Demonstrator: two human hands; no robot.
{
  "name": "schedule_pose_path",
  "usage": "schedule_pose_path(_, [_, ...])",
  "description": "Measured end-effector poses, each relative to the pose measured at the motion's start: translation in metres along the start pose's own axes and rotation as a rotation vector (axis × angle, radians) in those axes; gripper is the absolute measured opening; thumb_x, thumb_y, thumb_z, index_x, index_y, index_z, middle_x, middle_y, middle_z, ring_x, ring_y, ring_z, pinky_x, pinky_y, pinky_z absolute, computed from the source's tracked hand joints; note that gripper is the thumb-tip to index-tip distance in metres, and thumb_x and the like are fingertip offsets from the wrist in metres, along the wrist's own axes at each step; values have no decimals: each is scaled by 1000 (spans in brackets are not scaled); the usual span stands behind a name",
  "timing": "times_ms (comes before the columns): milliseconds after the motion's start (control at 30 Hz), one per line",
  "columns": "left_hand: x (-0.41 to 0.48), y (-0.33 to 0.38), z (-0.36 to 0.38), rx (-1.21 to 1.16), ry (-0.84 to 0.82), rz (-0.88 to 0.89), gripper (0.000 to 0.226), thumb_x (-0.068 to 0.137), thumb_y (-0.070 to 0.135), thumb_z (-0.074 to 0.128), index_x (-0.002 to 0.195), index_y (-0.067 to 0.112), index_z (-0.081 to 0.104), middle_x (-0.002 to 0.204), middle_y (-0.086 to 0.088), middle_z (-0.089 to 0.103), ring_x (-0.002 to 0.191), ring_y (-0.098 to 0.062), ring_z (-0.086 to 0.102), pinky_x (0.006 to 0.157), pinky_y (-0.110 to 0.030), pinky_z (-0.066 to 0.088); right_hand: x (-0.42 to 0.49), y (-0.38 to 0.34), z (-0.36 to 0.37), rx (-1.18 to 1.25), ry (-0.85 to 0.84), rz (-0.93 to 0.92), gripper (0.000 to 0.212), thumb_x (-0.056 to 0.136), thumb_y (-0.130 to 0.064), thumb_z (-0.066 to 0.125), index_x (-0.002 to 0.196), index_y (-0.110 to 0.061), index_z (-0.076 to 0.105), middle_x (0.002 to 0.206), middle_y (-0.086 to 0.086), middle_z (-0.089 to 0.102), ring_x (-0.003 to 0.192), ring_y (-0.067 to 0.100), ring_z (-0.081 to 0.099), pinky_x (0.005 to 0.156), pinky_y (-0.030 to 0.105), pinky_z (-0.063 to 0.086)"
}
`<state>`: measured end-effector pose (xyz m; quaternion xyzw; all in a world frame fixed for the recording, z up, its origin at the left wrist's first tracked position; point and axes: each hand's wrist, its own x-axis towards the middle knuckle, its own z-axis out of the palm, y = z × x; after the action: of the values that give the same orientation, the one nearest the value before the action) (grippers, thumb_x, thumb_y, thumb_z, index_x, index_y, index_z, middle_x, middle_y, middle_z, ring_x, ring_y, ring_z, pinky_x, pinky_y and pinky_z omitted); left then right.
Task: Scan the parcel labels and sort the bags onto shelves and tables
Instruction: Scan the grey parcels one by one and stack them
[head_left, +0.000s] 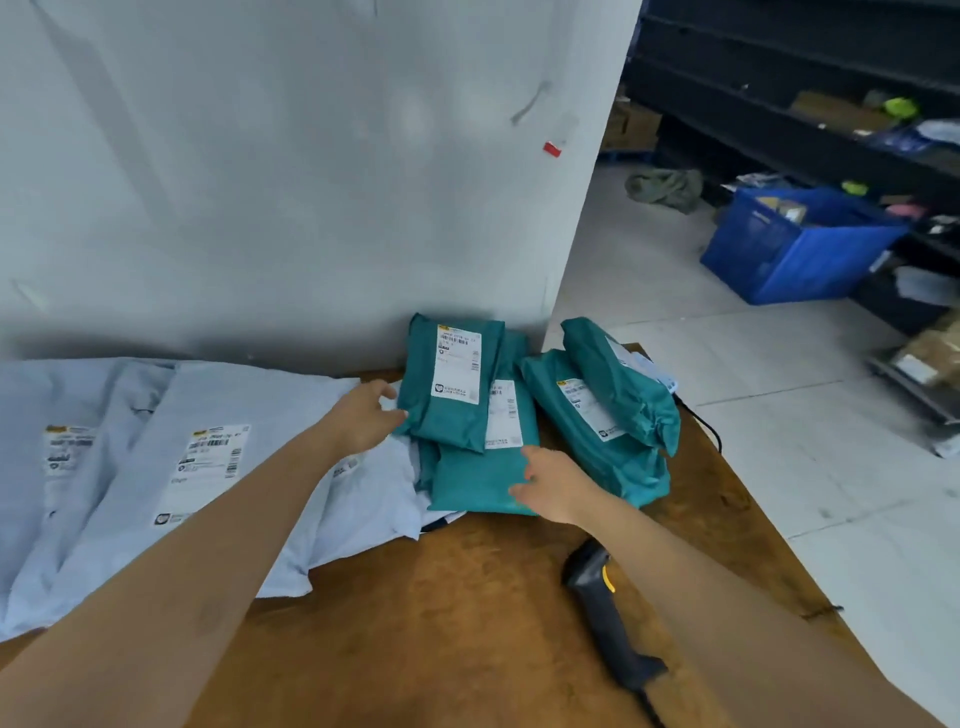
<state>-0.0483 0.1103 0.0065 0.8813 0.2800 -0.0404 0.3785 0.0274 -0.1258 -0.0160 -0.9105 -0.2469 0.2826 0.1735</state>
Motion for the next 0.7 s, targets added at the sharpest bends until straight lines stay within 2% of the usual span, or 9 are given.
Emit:
schedule_pose_path(100, [25, -2, 21, -69, -17, -84, 49, 93, 23, 56, 137, 9, 41, 143, -14, 44, 125, -28, 47, 94, -29, 37, 32, -10, -5, 170, 26, 58, 47, 92, -22, 58, 131, 2, 45, 121, 16, 58, 111, 30, 57, 94, 38, 47])
schedule_pose_path(200, [49, -11, 32, -145, -13, -174, 57, 90, 27, 60, 140, 11, 36, 144, -14, 43, 128, -29, 46, 106, -36, 40, 68, -19, -6, 390, 36, 116, 55, 91, -18, 61, 137, 5, 41, 101, 11, 61, 86, 20, 58, 80, 34, 46])
schedule_pose_path(233, [56, -14, 34, -175, -6, -197, 59, 89, 27, 61, 140, 11, 35, 144, -14, 43, 128, -30, 46, 107, -39, 40, 79, -22, -6, 481, 33, 143, 56, 91, -17, 61, 139, 3, 40, 103, 12, 60, 86, 19, 56, 81, 33, 47])
schedule_pose_path(333, [71, -17, 44, -315, -14, -197, 60, 91, 18, 60, 142, 8, 31, 142, -14, 45, 118, -25, 50, 99, -32, 43, 106, -27, -3, 775, 62, 232, 55, 92, -16, 62, 141, -2, 40, 123, 13, 56, 103, 21, 57, 96, 35, 49])
schedule_pose_path(400, [75, -15, 52, -399, -20, -171, 54, 92, 10, 58, 139, 6, 32, 138, -14, 49, 105, -18, 50, 88, -26, 44, 117, -26, 3, 920, 97, 277, 55, 91, -15, 62, 141, -6, 40, 126, 11, 56, 101, 20, 56, 90, 33, 51])
schedule_pose_path(433, [76, -14, 54, -406, -7, -155, 52, 92, 9, 57, 138, 7, 33, 138, -14, 49, 104, -17, 49, 86, -25, 43, 121, -26, 7, 908, 127, 274, 53, 91, -15, 61, 140, -7, 41, 126, 11, 57, 101, 20, 57, 87, 32, 50])
schedule_pose_path(500, [75, -16, 55, -305, 65, -124, 54, 92, 12, 57, 140, 10, 32, 143, -12, 43, 114, -19, 49, 93, -27, 44, 120, -28, 16, 668, 252, 200, 49, 90, -15, 60, 136, -8, 45, 127, 10, 56, 109, 24, 57, 91, 29, 45])
schedule_pose_path(600, [61, -29, 48, 31, 300, 20, 52, 91, 17, 56, 139, 12, 36, 145, -13, 36, 130, -30, 41, 107, -40, 37, 109, -46, 21, 387, 477, -32, 42, 89, -14, 58, 130, -7, 50, 128, 10, 54, 118, 24, 51, 97, 27, 37])
schedule_pose_path(700, [41, -55, 24, 267, 493, 92, 48, 87, 15, 59, 133, 8, 44, 141, -19, 41, 127, -36, 42, 106, -44, 36, 101, -80, 29, 406, 319, -208, 38, 91, -15, 59, 127, -8, 52, 118, 8, 59, 108, 22, 56, 92, 28, 43])
